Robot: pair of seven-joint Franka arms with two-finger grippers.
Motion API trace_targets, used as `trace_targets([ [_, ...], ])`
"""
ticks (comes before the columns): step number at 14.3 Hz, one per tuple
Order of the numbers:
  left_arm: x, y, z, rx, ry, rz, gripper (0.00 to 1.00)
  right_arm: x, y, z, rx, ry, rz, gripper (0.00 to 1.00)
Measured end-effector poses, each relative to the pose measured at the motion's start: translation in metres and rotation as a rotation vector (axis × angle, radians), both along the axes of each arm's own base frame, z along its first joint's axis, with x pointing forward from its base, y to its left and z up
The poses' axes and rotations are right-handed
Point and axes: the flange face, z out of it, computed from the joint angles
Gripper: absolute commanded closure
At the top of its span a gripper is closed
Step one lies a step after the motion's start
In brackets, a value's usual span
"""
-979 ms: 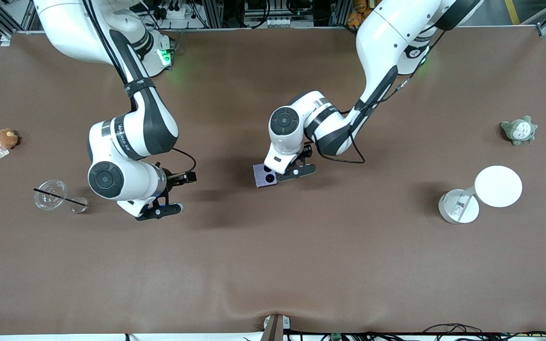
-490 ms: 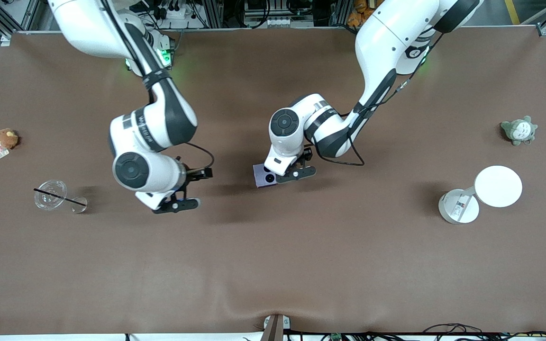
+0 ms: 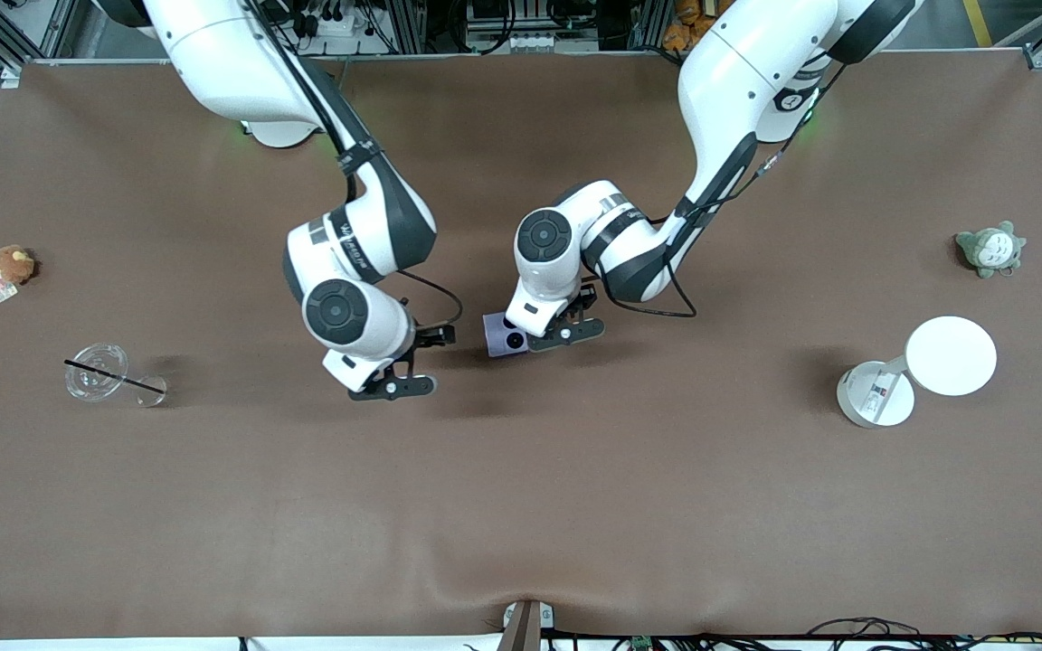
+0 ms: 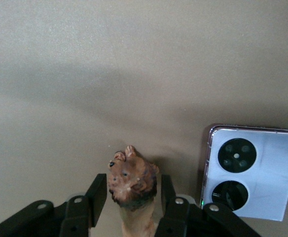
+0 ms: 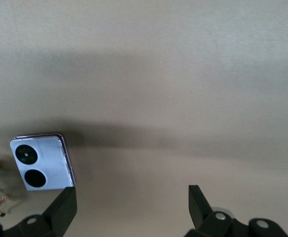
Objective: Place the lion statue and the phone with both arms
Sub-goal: 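Close the left gripper on the lion while the right gripper descends, then grasp the phone with the right gripper while the left gripper lifts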
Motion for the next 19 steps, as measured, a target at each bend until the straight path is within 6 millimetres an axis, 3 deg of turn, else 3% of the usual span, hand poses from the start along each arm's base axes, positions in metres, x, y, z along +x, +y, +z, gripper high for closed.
trace_targets([
  [3,0.001,0.000,0.000,-0.001,-0.002,0.000,0.99,-0.001,0.004,-0.004,0.000,-0.004,0.005,0.00],
  [6,0.002,0.001,0.001,0.001,-0.007,-0.001,1.00,-0.002,0.006,-0.004,0.001,-0.007,0.008,0.00],
  [11,0.022,0.016,0.016,0.000,-0.029,0.022,1.00,-0.025,0.041,-0.028,0.010,-0.052,0.038,0.00],
  [15,0.045,0.050,0.051,0.044,-0.018,-0.013,1.00,-0.029,0.044,-0.037,0.016,-0.073,0.036,0.00],
  [19,0.069,0.100,0.082,0.067,0.005,-0.069,1.00,-0.047,0.074,-0.047,0.021,-0.106,-0.004,0.00],
])
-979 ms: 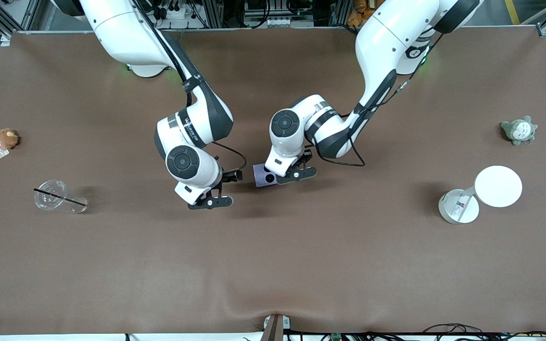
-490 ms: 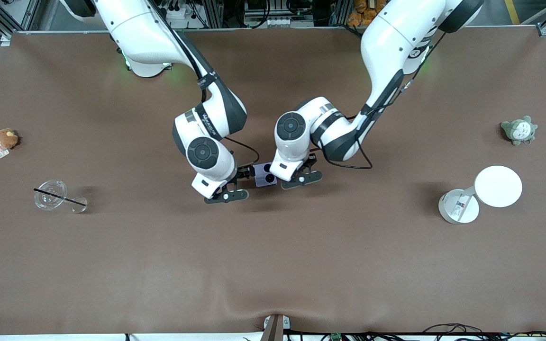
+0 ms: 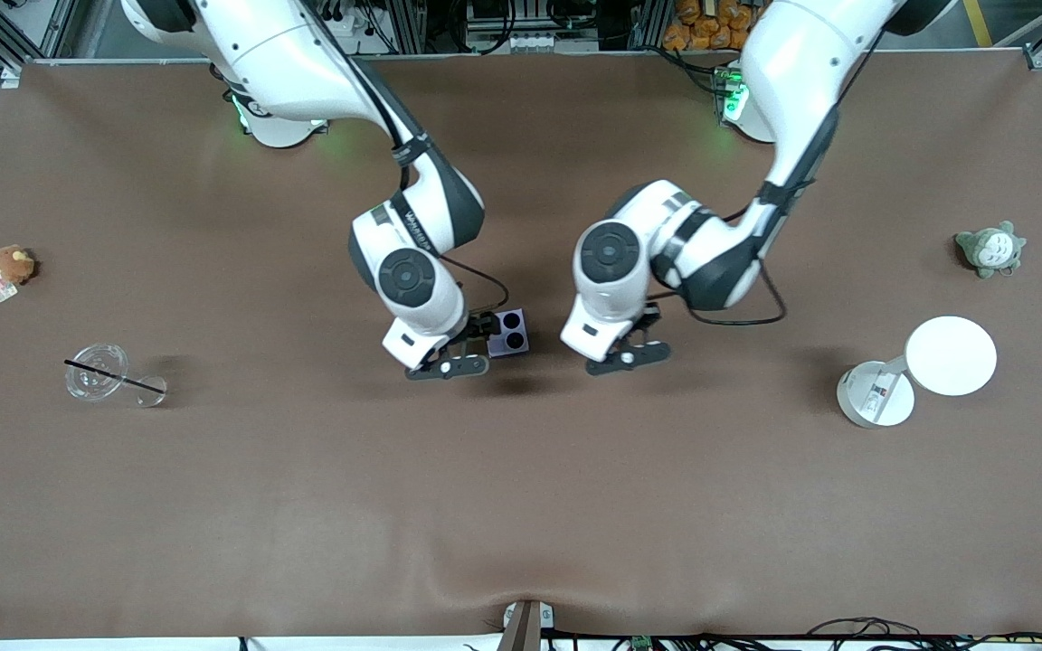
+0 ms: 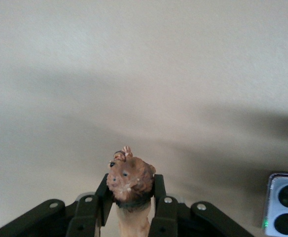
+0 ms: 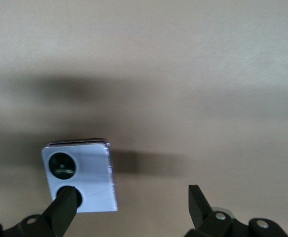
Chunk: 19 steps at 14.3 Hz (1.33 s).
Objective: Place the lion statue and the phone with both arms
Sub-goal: 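Grasp the phone with the right gripper while the left gripper lifts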
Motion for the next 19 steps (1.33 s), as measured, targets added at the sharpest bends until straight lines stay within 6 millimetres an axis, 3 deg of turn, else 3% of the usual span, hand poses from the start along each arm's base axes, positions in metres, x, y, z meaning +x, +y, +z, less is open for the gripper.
trace_targets([
  [6,0.026,0.071,0.028,-0.005,0.090,-0.073,1.00,-0.021,0.028,-0.030,-0.004,-0.015,0.020,0.00],
  [11,0.041,0.119,0.043,-0.063,0.149,-0.106,1.00,-0.028,0.039,-0.035,0.002,-0.029,0.009,0.00],
  [14,0.046,0.147,0.039,-0.080,0.171,-0.111,1.00,-0.032,0.044,-0.040,0.003,-0.034,0.014,0.00],
  [19,0.043,0.178,0.014,0.026,0.177,-0.140,1.00,-0.040,0.052,-0.053,-0.001,-0.038,0.029,0.00],
])
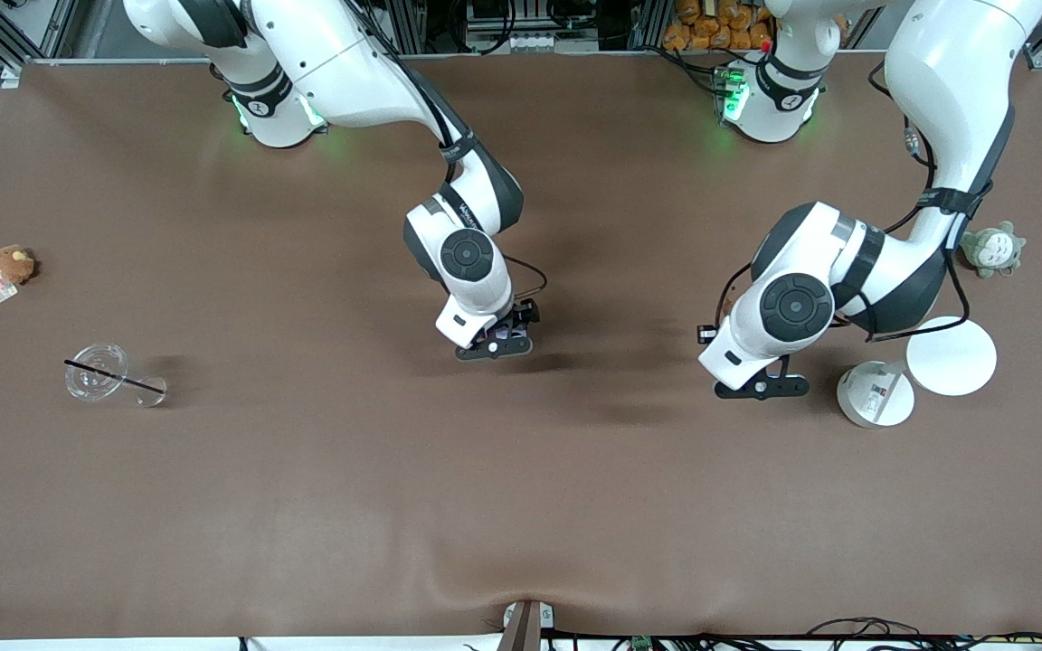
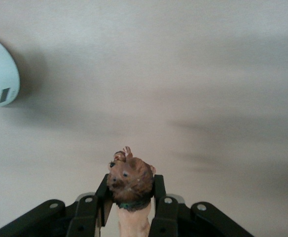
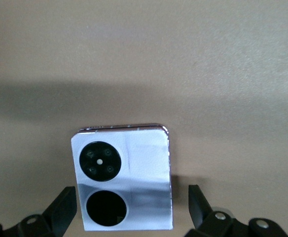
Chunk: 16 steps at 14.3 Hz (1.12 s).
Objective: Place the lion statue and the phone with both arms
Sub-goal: 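Grasp the phone with the right gripper while the left gripper lifts, then carry the lion toward the lamp while the right gripper carries the phone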
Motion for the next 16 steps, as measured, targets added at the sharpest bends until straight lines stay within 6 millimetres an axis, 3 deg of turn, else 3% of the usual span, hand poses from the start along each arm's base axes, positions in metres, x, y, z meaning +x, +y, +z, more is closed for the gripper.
trace_targets([
  [4,0.001,0.029,-0.020,0.039,-0.027,-0.019,1.00,0.000,-0.001,-0.004,-0.003,0.001,0.000,0.00],
  [13,0.020,0.077,-0.039,-0.019,-0.069,-0.089,1.00,-0.008,0.008,-0.016,-0.003,-0.014,-0.028,0.00],
  [14,0.021,0.079,-0.043,-0.015,-0.072,-0.097,1.00,-0.008,0.008,-0.016,-0.003,-0.014,-0.029,0.36],
  [15,0.022,0.081,-0.046,-0.004,-0.076,-0.108,1.00,-0.008,0.008,-0.016,-0.003,-0.014,-0.029,0.53],
  [16,0.023,0.084,-0.049,0.008,-0.080,-0.119,1.00,-0.007,0.007,-0.016,-0.003,-0.015,-0.029,0.57],
])
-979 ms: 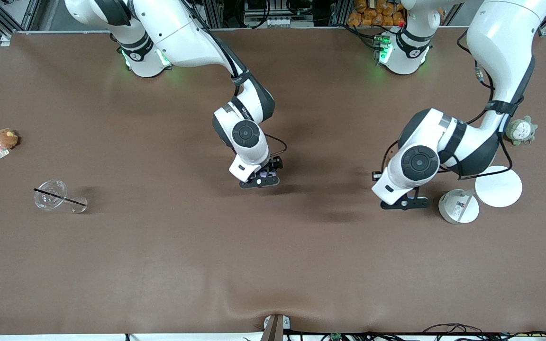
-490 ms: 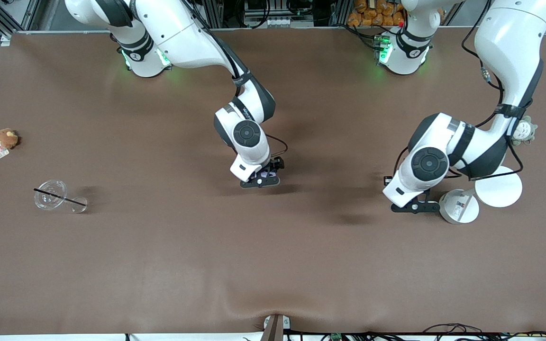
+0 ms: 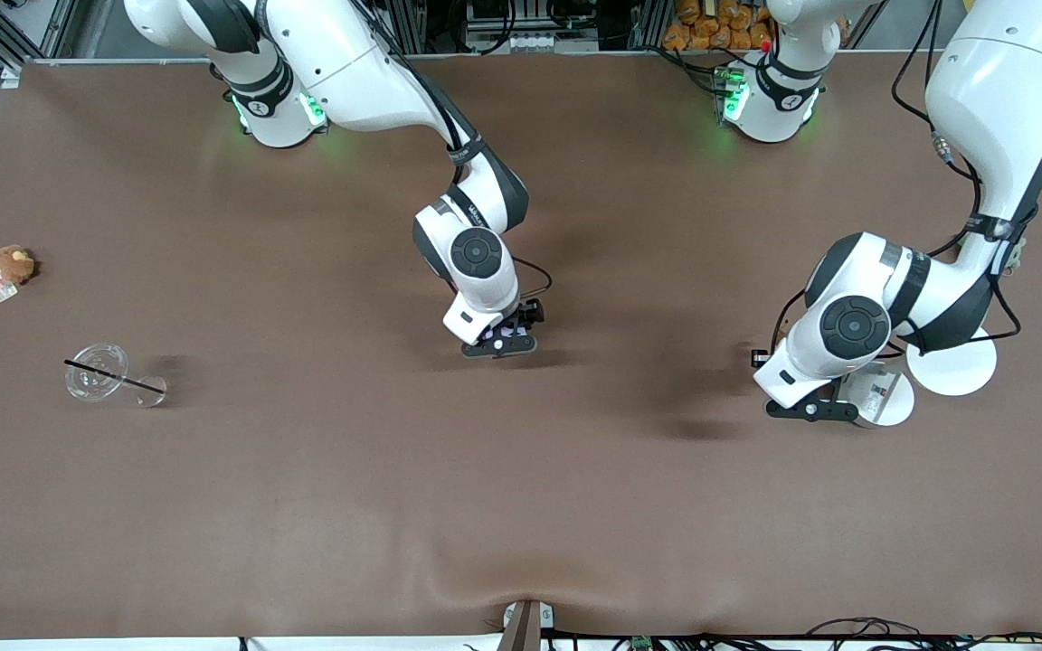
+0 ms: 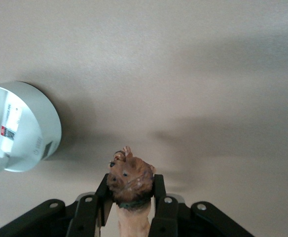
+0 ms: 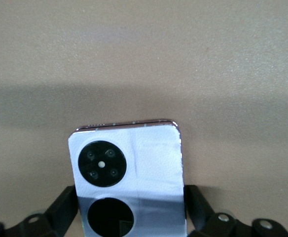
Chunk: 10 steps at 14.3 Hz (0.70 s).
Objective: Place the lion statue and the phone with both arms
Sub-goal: 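Carry the lion toward the lamp while the right gripper carries the phone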
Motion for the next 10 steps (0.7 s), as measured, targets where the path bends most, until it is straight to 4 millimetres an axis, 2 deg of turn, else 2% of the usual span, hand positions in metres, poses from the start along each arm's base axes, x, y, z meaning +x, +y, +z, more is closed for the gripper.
trace_targets([
  [3,0.004,0.017,-0.008,0.032,-0.013,-0.014,1.00,0.005,-0.004,0.006,-0.003,-0.001,-0.023,0.57],
  [5,0.009,0.029,-0.014,0.035,-0.030,-0.016,1.00,0.025,-0.029,0.020,-0.036,0.035,-0.092,0.57],
  [6,0.010,0.034,-0.017,0.031,-0.034,-0.014,1.00,0.044,-0.053,0.038,-0.049,0.058,-0.135,0.57],
  [7,0.011,0.037,-0.019,0.028,-0.038,-0.016,1.00,0.069,-0.088,0.064,-0.053,0.082,-0.177,0.57],
  [9,0.012,0.042,-0.024,0.037,-0.047,-0.027,1.00,0.112,-0.179,0.116,-0.043,0.129,-0.211,0.57],
  [10,0.013,0.045,-0.026,0.042,-0.051,-0.031,1.00,0.123,-0.218,0.134,-0.038,0.152,-0.228,0.57],
])
